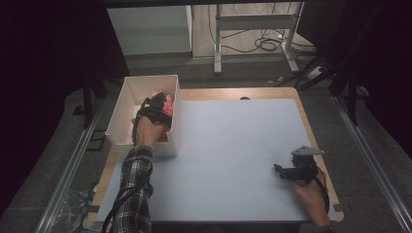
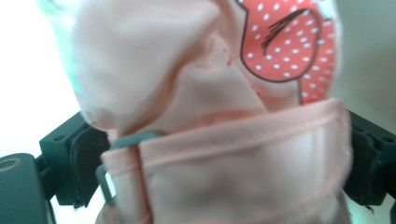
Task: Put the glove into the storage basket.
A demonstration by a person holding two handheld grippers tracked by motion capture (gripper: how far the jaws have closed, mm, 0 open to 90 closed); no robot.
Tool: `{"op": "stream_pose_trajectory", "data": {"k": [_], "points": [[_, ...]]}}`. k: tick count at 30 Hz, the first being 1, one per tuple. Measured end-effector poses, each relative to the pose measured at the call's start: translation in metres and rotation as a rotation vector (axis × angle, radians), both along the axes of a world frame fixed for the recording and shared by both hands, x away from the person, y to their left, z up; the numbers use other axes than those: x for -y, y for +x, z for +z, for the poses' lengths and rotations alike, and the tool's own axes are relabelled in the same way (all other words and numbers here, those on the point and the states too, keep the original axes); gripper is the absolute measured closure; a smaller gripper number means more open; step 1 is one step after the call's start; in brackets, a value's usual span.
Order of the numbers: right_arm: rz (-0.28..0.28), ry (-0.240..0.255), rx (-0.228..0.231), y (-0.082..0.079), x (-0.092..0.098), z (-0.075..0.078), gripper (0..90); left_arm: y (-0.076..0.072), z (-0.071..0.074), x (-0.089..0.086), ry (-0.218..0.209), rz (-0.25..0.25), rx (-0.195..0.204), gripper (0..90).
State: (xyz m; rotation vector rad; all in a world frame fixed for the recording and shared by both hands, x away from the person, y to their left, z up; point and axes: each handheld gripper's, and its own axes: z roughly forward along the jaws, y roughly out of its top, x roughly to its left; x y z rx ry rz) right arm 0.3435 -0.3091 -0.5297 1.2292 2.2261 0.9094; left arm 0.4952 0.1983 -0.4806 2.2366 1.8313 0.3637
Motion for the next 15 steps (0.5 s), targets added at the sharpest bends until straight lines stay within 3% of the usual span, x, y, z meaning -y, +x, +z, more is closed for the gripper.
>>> {"op": "stream_pose_trajectory", "data": {"k": [9, 15], "points": [[0.0, 0.0, 0.0, 0.0, 0.0, 0.0, 12.0, -0.008, 0.015, -0.005, -0.073, -0.005, 0.063, 7.2], [0.0, 0.0, 0.0, 0.0, 0.0, 0.0, 12.0, -0.014, 0.024, -0.008, -0.098, -0.005, 0.088, 7.4]]}}
